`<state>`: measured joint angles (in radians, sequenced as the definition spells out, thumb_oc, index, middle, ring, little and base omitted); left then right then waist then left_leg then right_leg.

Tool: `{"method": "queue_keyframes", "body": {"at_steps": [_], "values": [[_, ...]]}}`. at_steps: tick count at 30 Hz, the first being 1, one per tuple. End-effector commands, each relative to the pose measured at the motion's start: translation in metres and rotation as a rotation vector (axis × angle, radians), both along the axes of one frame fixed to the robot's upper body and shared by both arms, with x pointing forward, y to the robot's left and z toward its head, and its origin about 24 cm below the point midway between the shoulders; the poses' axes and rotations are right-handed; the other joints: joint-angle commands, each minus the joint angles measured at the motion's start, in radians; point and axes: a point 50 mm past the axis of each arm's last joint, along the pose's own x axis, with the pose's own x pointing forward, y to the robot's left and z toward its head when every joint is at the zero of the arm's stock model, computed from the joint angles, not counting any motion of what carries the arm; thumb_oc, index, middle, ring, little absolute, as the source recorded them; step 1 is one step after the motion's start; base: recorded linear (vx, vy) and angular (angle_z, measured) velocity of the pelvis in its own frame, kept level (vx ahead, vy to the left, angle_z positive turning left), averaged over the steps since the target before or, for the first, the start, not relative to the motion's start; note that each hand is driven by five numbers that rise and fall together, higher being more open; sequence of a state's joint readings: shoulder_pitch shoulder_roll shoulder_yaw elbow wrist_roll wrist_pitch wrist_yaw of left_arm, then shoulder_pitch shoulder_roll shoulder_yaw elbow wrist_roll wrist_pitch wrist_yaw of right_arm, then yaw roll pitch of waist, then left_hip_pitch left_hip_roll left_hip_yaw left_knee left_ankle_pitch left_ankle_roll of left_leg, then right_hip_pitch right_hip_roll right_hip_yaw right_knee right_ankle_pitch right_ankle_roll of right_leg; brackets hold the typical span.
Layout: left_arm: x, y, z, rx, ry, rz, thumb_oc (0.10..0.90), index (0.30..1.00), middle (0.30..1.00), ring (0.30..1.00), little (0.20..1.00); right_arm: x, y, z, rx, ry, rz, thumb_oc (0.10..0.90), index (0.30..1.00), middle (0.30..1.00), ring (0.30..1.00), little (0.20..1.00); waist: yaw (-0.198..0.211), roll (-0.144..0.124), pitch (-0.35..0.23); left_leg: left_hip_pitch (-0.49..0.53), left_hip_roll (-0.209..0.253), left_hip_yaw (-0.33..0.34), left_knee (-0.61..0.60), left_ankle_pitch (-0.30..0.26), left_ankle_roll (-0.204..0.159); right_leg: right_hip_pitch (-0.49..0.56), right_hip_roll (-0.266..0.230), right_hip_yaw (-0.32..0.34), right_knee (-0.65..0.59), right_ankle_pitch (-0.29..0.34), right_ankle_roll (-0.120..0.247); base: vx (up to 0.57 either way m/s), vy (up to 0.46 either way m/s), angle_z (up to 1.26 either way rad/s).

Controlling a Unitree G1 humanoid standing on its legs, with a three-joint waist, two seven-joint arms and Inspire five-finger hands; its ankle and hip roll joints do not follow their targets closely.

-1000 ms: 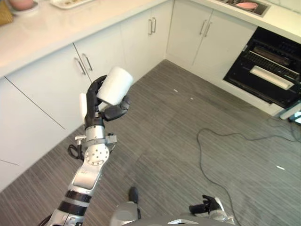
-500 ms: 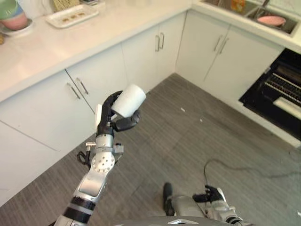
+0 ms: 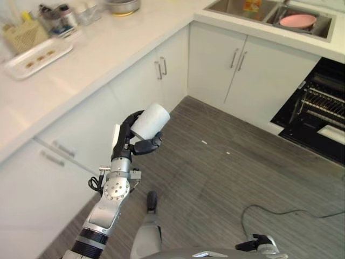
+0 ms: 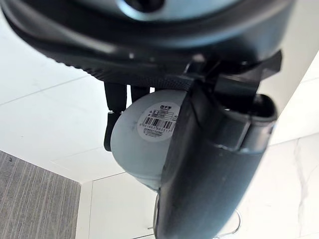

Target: Place the dishes in the dishwasher.

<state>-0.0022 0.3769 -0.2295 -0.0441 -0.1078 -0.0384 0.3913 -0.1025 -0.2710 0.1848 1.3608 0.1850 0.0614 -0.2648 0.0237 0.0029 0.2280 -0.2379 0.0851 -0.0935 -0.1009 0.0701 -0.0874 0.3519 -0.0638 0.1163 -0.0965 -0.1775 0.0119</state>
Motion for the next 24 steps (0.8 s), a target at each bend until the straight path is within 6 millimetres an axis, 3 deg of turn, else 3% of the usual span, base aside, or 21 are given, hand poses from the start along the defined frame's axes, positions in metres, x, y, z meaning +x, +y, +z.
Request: {"method": "queue_keyframes", "body": {"at_steps": [1, 3, 4, 5, 6, 8, 9, 10, 13, 14, 15, 17, 18, 21, 24], "values": [[0.002, -0.01, 0.074, -0.039, -0.382, -0.077, 0.4, 0.3, 0.3, 0.3, 0.3, -0.008, 0.001, -0.001, 0.013, -0.056, -0.134, 0.8, 0.9, 0.9, 0.9, 0.9, -0.01, -0.002, -0.07, 0.093, 0.066, 0.032, 0.014, 0.104, -0.071, -0.024, -0.052, -0.059, 0.009, 0.004, 0.097, 0.24, 0.244, -1.62], [0.002, -0.011, 0.082, -0.012, -0.415, -0.103, 0.4, 0.3, 0.3, 0.3, 0.3, -0.008, 0.005, -0.002, 0.057, -0.11, -0.206, 0.8, 0.9, 0.9, 0.9, 0.9, -0.036, -0.023, -0.076, 0.109, 0.05, 0.07, 0.014, 0.092, -0.058, -0.053, -0.078, -0.053, 0.049, 0.026, 0.122, 0.19, 0.22, -0.6], [0.004, -0.011, 0.083, 0.046, -0.406, -0.127, 0.4, 0.3, 0.3, 0.3, 0.3, -0.009, 0.014, -0.005, 0.113, -0.122, -0.251, 0.8, 0.9, 0.9, 0.9, 0.9, -0.063, -0.036, -0.078, 0.172, 0.036, 0.106, 0.014, 0.043, -0.018, -0.171, -0.081, -0.009, 0.289, 0.068, 0.143, 0.23, 0.25, -0.34], [0.004, -0.011, 0.084, 0.046, -0.407, -0.127, 0.4, 0.3, 0.3, 0.3, 0.3, -0.009, 0.014, -0.005, 0.113, -0.122, -0.252, 0.8, 0.9, 0.9, 0.9, 0.9, -0.057, -0.032, -0.081, 0.167, 0.041, 0.11, 0.014, 0.045, -0.019, -0.182, -0.076, -0.002, 0.295, 0.07, 0.143, 0.21, 0.26, -0.79], [0.006, -0.011, 0.086, 0.077, -0.409, -0.145, 0.4, 0.3, 0.3, 0.3, 0.3, -0.004, 0.022, -0.006, 0.145, -0.158, -0.276, 0.8, 0.9, 0.9, 0.9, 0.9, -0.074, -0.023, -0.075, 0.195, 0.05, 0.137, 0.014, 0.027, -0.005, -0.258, -0.051, 0.018, 0.432, 0.11, 0.152, 0.12, 0.223, -1.03], [0.008, -0.01, 0.088, 0.11, -0.406, -0.15, 0.4, 0.3, 0.3, 0.3, 0.3, 0.003, 0.031, -0.006, 0.173, -0.17, -0.222, 0.8, 0.9, 0.9, 0.9, 0.9, -0.109, -0.001, -0.041, 0.255, 0.062, 0.154, 0.014, -0.012, 0.016, -0.397, -0.025, -0.012, 0.627, 0.174, 0.192, 0.19, 0.311, -0.9], [0.009, -0.008, 0.089, 0.127, -0.41, -0.143, 0.4, 0.3, 0.3, 0.3, 0.3, 0.006, 0.033, -0.005, 0.169, -0.166, -0.178, 0.8, 0.9, 0.9, 0.9, 0.9, -0.109, 0.003, -0.026, 0.28, 0.063, 0.179, 0.014, -0.027, 0.021, -0.461, -0.05, -0.069, 0.689, 0.189, 0.195, 0.27, 0.378, -1.02], [0.009, -0.006, 0.089, 0.138, -0.408, -0.137, 0.4, 0.3, 0.3, 0.3, 0.3, 0.008, 0.032, -0.005, 0.148, -0.161, -0.144, 0.8, 0.9, 0.9, 0.9, 0.9, -0.113, -0.002, -0.023, 0.315, 0.04, 0.225, 0.014, -0.066, 0.03, -0.506, -0.112, -0.212, 0.647, 0.186, 0.181, 0.19, 0.293, -1.14], [0.007, -0.007, 0.086, 0.114, -0.401, -0.145, 0.4, 0.3, 0.3, 0.3, 0.3, 0.005, 0.028, -0.004, 0.136, -0.16, -0.162, 0.8, 0.9, 0.9, 0.9, 0.9, -0.13, -0.006, -0.03, 0.34, 0.036, 0.262, 0.014, -0.088, 0.029, -0.535, -0.071, -0.266, 0.521, 0.167, 0.168, 0.29, 0.094, -1.29], [0.007, -0.007, 0.081, 0.108, -0.383, -0.154, 0.4, 0.3, 0.3, 0.3, 0.3, -0.004, 0.026, -0.006, 0.129, -0.14, -0.176, 0.8, 0.9, 0.9, 0.9, 0.9, -0.14, -0.023, -0.041, 0.362, 0.012, 0.287, 0.014, -0.113, 0.026, -0.537, -0.062, -0.327, 0.34, 0.18, 0.153, 0.21, -0.04, -0.46], [0.007, -0.007, 0.081, 0.108, -0.382, -0.154, 0.4, 0.3, 0.3, 0.3, 0.3, -0.005, 0.026, -0.006, 0.13, -0.139, -0.176, 0.8, 0.9, 0.9, 0.9, 0.9, -0.14, -0.02, -0.042, 0.364, 0.016, 0.287, 0.014, -0.114, 0.026, -0.528, -0.057, -0.33, 0.324, 0.186, 0.153, 0.29, -0.068, -0.4], [0.006, -0.007, 0.078, 0.115, -0.369, -0.153, 0.4, 0.3, 0.3, 0.3, 0.3, -0.01, 0.024, -0.007, 0.108, -0.125, -0.179, 0.8, 0.9, 0.9, 0.9, 0.9, -0.139, -0.03, -0.057, 0.384, 0.008, 0.312, 0.014, -0.14, 0.019, -0.521, -0.072, -0.42, 0.156, 0.237, 0.149, 0.26, -0.061, -0.32], [0.005, -0.007, 0.077, 0.122, -0.365, -0.152, 0.4, 0.3, 0.3, 0.3, 0.3, -0.011, 0.023, -0.006, 0.096, -0.124, -0.186, 0.8, 0.9, 0.9, 0.9, 0.9, -0.139, -0.03, -0.059, 0.395, 0.005, 0.323, 0.014, -0.148, 0.018, -0.524, -0.076, -0.46, 0.13, 0.254, 0.15, 0.26, -0.038, -0.17], [0.006, -0.01, 0.072, 0.116, -0.354, -0.152, 0.4, 0.3, 0.3, 0.3, 0.3, -0.016, 0.022, -0.007, 0.093, -0.121, -0.218, 0.8, 0.9, 0.9, 0.9, 0.9, -0.14, -0.026, -0.089, 0.432, -0.011, 0.329, 0.014, -0.177, 0.014, -0.437, -0.039, -0.421, 0.03, 0.274, 0.137, 0.28, -0.068, -0.38], [0.007, -0.012, 0.071, 0.084, -0.355, -0.151, 0.4, 0.3, 0.3, 0.3, 0.3, -0.013, 0.019, -0.006, 0.081, -0.133, -0.217, 0.8, 0.9, 0.9, 0.9, 0.9, -0.142, -0.015, -0.1, 0.444, -0.005, 0.328, 0.014, -0.157, 0.002, -0.414, -0.034, -0.415, 0.016, 0.264, 0.127, 0.19, -0.096, -0.05]]}}
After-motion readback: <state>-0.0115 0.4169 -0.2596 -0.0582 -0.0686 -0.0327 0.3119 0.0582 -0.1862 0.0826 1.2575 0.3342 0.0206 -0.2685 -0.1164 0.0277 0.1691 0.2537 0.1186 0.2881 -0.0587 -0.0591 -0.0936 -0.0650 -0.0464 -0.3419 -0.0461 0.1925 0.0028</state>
